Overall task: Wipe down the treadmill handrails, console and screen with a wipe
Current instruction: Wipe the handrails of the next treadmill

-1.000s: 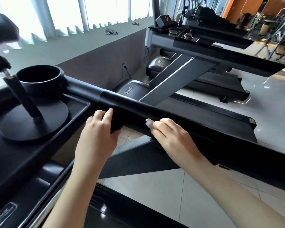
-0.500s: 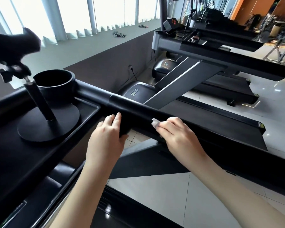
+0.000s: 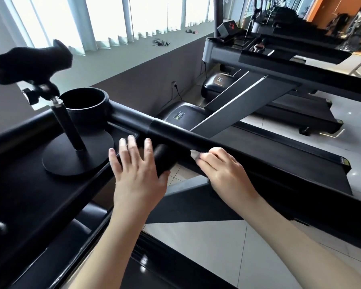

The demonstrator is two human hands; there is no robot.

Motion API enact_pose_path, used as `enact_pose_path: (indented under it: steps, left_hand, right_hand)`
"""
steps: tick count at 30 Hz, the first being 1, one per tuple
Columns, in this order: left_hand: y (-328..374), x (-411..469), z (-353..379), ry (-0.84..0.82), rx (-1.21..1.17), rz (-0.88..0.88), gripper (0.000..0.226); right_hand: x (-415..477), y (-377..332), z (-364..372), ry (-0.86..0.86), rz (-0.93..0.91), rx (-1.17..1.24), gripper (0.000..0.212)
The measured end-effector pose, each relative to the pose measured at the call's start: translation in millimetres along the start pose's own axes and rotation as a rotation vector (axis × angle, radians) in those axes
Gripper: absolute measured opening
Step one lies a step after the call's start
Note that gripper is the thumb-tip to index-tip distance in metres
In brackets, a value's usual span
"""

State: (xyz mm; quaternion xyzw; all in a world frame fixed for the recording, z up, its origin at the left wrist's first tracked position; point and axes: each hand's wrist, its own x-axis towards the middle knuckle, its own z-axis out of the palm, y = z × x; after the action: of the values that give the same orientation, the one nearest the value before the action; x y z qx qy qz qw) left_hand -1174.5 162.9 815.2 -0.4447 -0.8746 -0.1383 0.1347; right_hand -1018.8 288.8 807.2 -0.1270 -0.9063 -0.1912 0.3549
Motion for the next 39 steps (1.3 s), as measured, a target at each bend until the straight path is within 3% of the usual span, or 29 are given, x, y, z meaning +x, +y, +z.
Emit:
enact_pose_path:
  steps: [4,10,13,17,24,29,39]
  left_hand:
    - [6.4,1.0,-10.2,-0.163,0.029,-0.102,0.09]
    - [8.1,3.4,-16.4,-0.192,0.006,-0.123,0.081]
    - [7.0,3.6,-17.2,-0.181,-0.027,-0.129,0.074]
    - [7.1,4.0,-18.1,-0.185,-0.028,-0.124,0.071]
    - [5.9,3.4,-17.5,-0.188,0.001,-0.124,0.072]
    - [6.2,3.7,-16.2,-0.183,0.001,-0.114,0.072]
    - [5.1,3.3,-12.4,-0.167,0.008,-0.105,0.071]
  right_hand:
    - [-24.9,13.6,-7.9,-0.032,-0.177,-0.144,0.022]
    - [-5.2,11.8,-5.2,0.083,-0.164,-0.19,0.025]
    - [-7.4,5.3,4.8,0.039,-0.217,-0.167,0.015]
    - [-19.3,16.0,-5.4,-0.007,-0.319,-0.202,0.016]
    - [-9.4,-1.7,20.6,0.009,-0.254,-0.083,0.021]
    - [-20.4,7.1,7.9,-0.001,-0.276,-0.114,0.01]
    - [0.1,-12.6,29.1,-0.011,-0.201,-0.036,0.022]
